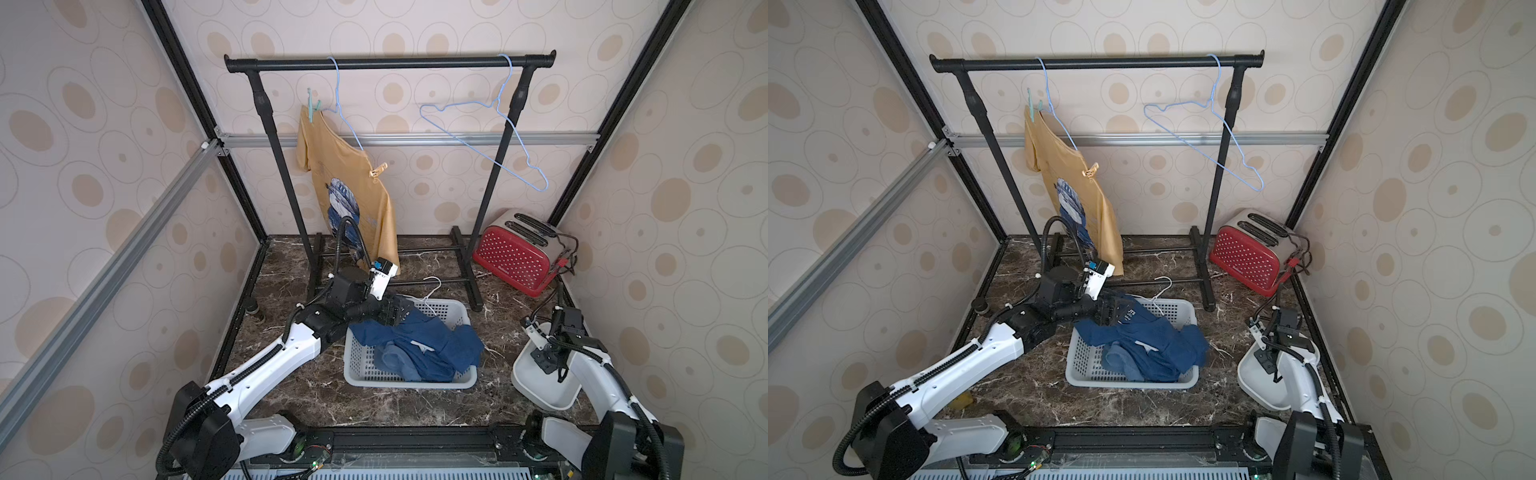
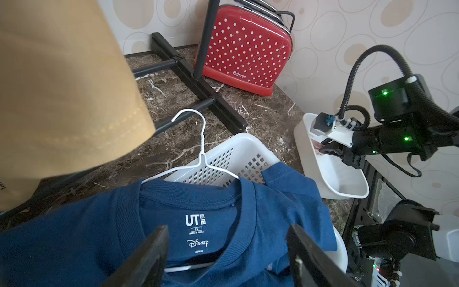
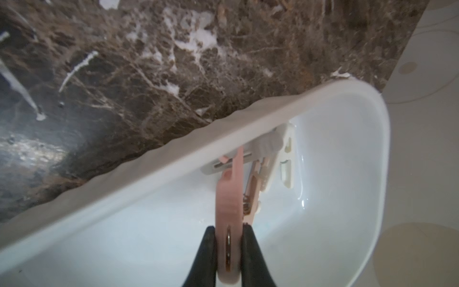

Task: Remove the clothespins securing t-shirts to the hanger
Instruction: Place the clothespin in the storage box, then pick up the hanger from the basket.

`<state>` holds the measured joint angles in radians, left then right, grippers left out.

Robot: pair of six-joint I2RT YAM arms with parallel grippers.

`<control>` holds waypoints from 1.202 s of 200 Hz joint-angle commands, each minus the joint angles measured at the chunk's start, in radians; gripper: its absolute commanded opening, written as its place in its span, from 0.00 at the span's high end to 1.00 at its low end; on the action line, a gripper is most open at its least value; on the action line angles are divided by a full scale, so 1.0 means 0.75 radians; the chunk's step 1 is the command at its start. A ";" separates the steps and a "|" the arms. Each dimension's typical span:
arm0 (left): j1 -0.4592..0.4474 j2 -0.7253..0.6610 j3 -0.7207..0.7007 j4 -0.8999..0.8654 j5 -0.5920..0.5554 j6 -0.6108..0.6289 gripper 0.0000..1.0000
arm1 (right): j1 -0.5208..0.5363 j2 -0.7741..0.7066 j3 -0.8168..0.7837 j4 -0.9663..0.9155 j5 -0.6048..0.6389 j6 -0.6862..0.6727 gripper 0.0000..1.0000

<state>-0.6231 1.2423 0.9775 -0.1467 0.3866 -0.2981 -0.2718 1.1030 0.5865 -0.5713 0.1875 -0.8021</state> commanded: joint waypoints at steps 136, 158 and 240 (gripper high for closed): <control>-0.006 -0.016 0.059 -0.072 -0.052 0.072 0.22 | -0.022 -0.060 0.207 0.050 -0.025 0.092 0.48; -0.007 -0.004 0.065 -0.076 -0.044 0.080 0.22 | 0.104 -0.131 0.343 0.029 -0.110 0.207 0.38; -0.006 0.024 0.124 -0.206 -0.081 0.129 0.22 | 0.831 0.208 0.823 -0.267 0.011 1.170 0.25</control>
<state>-0.6239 1.2648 1.0245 -0.2386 0.3500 -0.2367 0.2516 1.2121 1.1629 -0.6884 0.1902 -0.2253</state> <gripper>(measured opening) 0.783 0.748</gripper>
